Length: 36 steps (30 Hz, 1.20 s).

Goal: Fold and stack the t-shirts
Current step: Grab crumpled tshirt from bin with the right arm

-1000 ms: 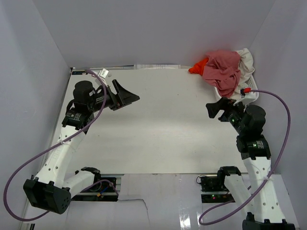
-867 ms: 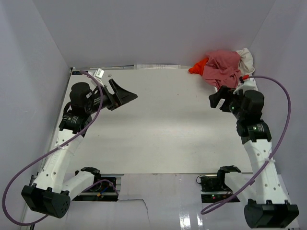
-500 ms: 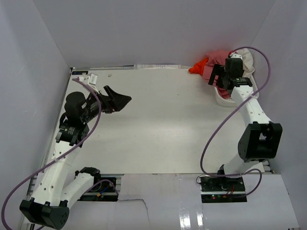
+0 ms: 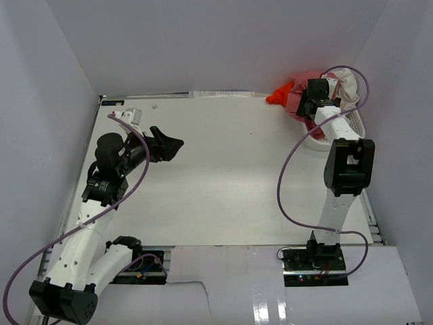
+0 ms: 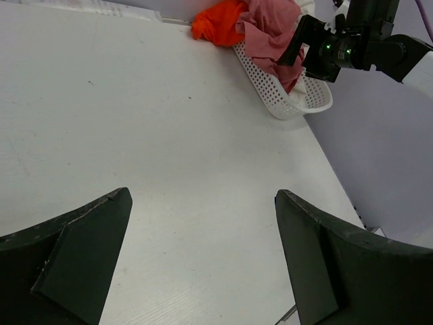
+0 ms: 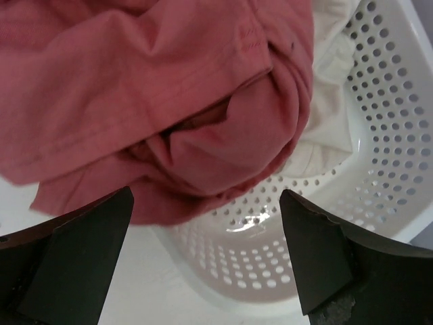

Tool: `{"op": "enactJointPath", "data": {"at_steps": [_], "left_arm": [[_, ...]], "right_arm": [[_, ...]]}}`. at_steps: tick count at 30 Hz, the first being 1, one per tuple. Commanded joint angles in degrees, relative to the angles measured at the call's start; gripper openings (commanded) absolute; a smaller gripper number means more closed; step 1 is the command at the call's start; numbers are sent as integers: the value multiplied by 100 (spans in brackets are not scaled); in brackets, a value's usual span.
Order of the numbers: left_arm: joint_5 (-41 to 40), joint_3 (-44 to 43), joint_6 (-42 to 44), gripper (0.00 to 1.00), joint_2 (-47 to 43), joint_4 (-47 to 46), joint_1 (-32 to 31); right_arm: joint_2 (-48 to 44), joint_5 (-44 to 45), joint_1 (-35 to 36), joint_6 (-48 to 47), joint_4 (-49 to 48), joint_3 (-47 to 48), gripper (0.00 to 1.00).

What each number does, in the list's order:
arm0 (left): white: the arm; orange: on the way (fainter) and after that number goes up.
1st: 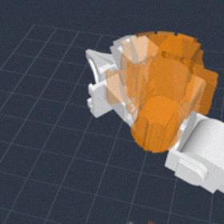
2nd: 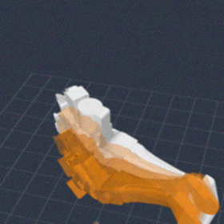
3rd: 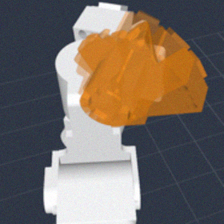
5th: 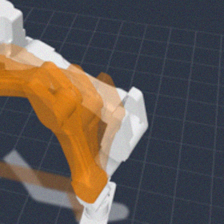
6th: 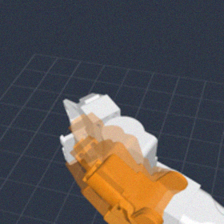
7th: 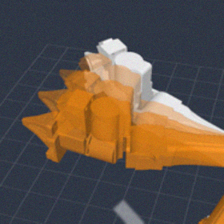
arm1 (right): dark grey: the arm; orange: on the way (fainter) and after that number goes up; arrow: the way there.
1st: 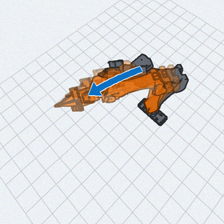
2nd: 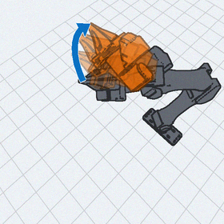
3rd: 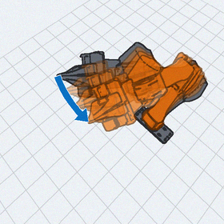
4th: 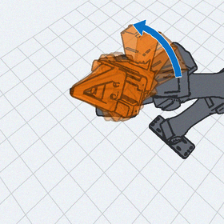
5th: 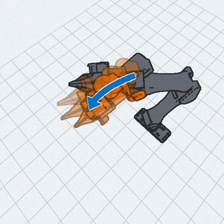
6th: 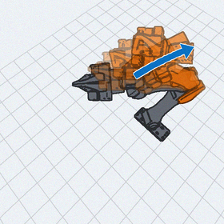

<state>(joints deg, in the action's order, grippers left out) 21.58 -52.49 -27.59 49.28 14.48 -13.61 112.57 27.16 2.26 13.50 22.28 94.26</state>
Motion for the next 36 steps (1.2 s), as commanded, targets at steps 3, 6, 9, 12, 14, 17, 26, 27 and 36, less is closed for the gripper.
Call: {"op": "enactJointPath", "data": {"at_steps": [3, 6, 9, 12, 14, 17, 26, 27, 36], "left_arm": [[-163, 55, 211, 98, -225, -59, 16], [-172, 37, 211, 98, -147, -59, 16], [-76, 28, 202, 98, -6, -51, 16], [21, 19, 193, 98, 108, -51, 16], [65, 11, 184, 98, 135, -50, 16], [92, 11, 184, 98, 170, -51, 16], [74, 90, 211, 98, 38, -86, 16], [65, 98, 219, 98, 29, -86, 7], [39, 99, 219, 98, -32, -77, 16]], "right_arm": [[519, 844, -86, 276, -461, 620, 95], [853, 914, -94, 259, -541, 813, 94], [1135, 967, -138, 250, -541, 998, 83], [1223, 1028, -156, 285, -550, 1068, 39], [1197, 1011, -165, 294, -541, 1121, 12], [995, 871, -156, 233, -550, 1226, 8], [-568, -797, -103, -409, -93, 2395, 9], [-1031, -1122, -103, -470, -101, 2413, 9], [-3441, -4599, -94, -77, 521, 2492, 13]]}}
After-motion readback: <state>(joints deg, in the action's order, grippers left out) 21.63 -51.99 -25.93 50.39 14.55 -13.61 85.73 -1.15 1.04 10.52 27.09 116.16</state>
